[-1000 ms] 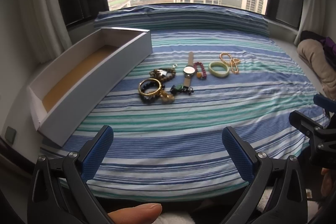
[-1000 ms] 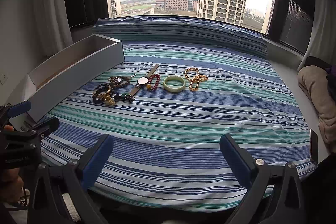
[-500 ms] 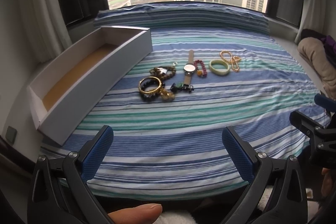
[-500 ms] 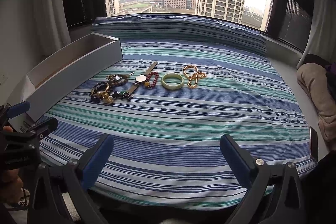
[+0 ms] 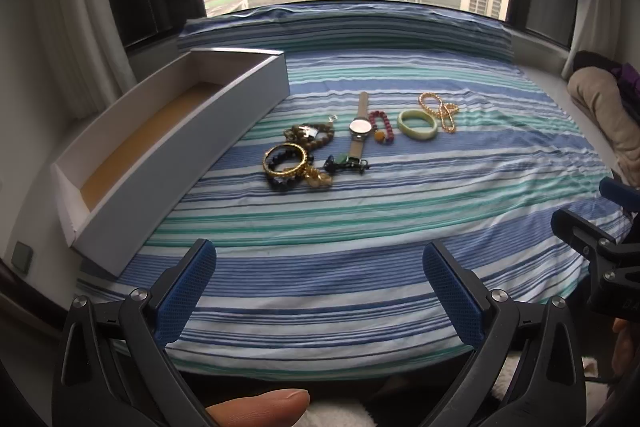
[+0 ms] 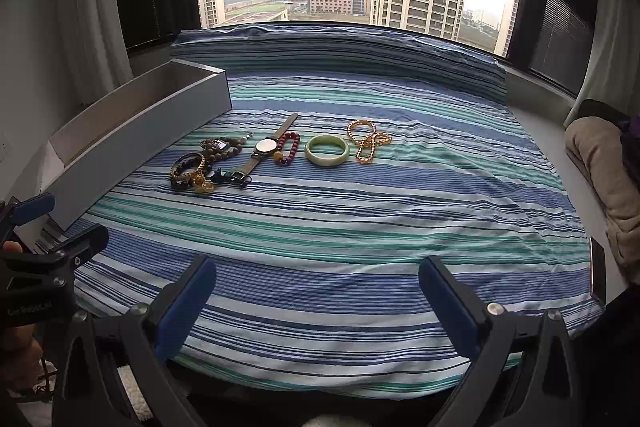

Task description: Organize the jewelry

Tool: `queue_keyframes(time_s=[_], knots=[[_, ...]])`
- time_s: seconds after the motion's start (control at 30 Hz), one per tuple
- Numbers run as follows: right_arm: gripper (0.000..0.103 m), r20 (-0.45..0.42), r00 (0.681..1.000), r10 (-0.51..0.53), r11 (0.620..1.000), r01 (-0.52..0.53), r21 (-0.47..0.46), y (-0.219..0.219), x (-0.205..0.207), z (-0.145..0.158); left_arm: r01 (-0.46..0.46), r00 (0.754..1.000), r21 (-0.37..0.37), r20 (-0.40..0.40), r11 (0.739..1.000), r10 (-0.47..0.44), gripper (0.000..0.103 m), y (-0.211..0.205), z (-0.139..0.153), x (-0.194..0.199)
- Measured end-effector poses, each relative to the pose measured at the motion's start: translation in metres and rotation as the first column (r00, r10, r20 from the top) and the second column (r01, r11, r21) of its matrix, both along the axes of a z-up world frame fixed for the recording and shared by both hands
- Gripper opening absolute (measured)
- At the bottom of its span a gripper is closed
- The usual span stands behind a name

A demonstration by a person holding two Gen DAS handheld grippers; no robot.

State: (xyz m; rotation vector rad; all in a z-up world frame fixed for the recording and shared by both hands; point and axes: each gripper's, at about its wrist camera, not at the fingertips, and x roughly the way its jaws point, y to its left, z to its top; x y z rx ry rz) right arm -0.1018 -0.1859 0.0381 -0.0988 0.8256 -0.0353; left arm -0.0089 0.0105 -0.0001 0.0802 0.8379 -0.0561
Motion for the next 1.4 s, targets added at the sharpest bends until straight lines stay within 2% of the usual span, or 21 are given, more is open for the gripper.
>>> queue_keyframes(time_s=[0.87,1.03,1.2,1.4], knots=[[0.103,0.0,1.0,-0.014,1.0,0.014,-0.02,-0.004,0.0007,-0.0035,0.007,1.0,0.023,-0.01,1.0,-0.006,0.103,0.0004,-0.0054,-0.0012],[0.103,0.001,1.0,-0.016,1.0,0.016,-0.021,-0.0036,0.0005,-0.0036,-0.012,1.0,0.004,-0.009,1.0,0.012,0.103,-0.0019,-0.0035,0.0005],[0.103,-0.001,1.0,-0.017,1.0,0.017,-0.019,-0.0038,0.0011,-0.0045,-0.018,1.0,-0.047,0.004,0.999,0.018,0.103,0.0045,-0.0002,-0.0022],[0.103,-0.002,1.0,-0.012,1.0,0.012,-0.019,-0.0027,0.0012,-0.005,-0.009,1.0,-0.036,0.028,0.999,0.01,0.103,-0.001,0.0029,-0.0031]])
